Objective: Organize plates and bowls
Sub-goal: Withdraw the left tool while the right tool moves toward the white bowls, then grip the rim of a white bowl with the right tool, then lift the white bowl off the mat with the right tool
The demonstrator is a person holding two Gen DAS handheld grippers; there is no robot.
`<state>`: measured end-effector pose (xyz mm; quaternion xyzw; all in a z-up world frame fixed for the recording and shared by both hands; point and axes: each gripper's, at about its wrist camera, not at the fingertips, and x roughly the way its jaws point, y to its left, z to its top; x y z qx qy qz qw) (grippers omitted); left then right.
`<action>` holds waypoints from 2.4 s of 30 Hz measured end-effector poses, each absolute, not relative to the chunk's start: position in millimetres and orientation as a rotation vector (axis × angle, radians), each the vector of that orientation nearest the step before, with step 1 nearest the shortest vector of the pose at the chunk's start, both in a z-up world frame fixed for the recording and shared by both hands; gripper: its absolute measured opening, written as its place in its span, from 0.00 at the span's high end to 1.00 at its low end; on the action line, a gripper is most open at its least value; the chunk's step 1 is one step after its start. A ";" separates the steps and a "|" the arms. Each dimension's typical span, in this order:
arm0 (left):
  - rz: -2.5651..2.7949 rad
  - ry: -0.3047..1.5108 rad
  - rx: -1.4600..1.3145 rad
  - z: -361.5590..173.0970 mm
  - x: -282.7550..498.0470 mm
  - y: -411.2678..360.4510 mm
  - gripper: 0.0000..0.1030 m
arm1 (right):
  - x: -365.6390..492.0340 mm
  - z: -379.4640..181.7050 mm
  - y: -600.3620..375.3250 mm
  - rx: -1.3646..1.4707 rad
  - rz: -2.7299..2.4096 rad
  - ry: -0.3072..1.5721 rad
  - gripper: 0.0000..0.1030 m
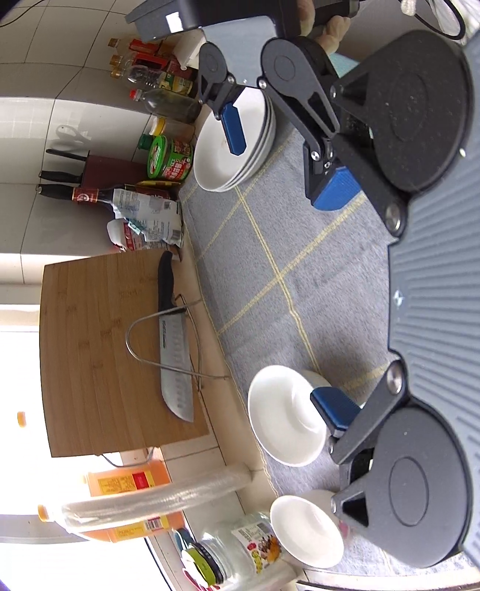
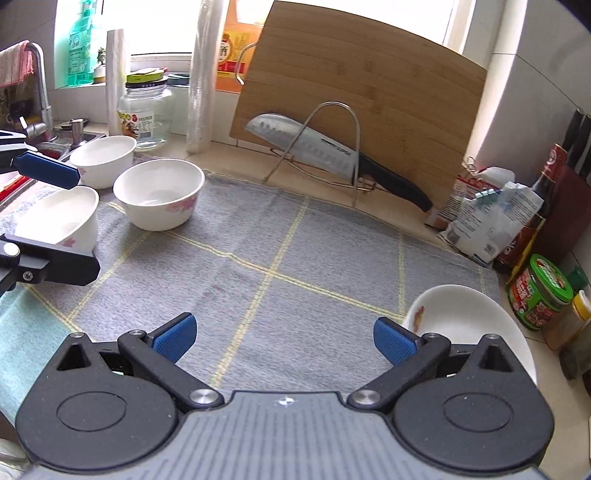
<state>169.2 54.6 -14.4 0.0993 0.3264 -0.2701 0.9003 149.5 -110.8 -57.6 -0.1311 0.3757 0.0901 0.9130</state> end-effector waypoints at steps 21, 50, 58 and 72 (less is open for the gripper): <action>-0.533 0.795 0.225 -63.5 175.2 180.6 0.02 | 173.9 -73.4 -0.6 -0.251 0.312 0.810 0.00; -0.563 0.702 0.246 -82.2 177.4 178.7 0.08 | 231.5 -87.6 72.3 -0.191 0.571 0.896 0.29; -0.583 0.693 0.240 -81.7 176.7 180.6 0.10 | 235.0 -87.4 72.6 -0.164 0.597 0.909 0.31; -0.620 0.685 0.259 -73.2 172.1 180.6 0.13 | 225.9 -80.0 72.7 -0.181 0.594 0.898 0.32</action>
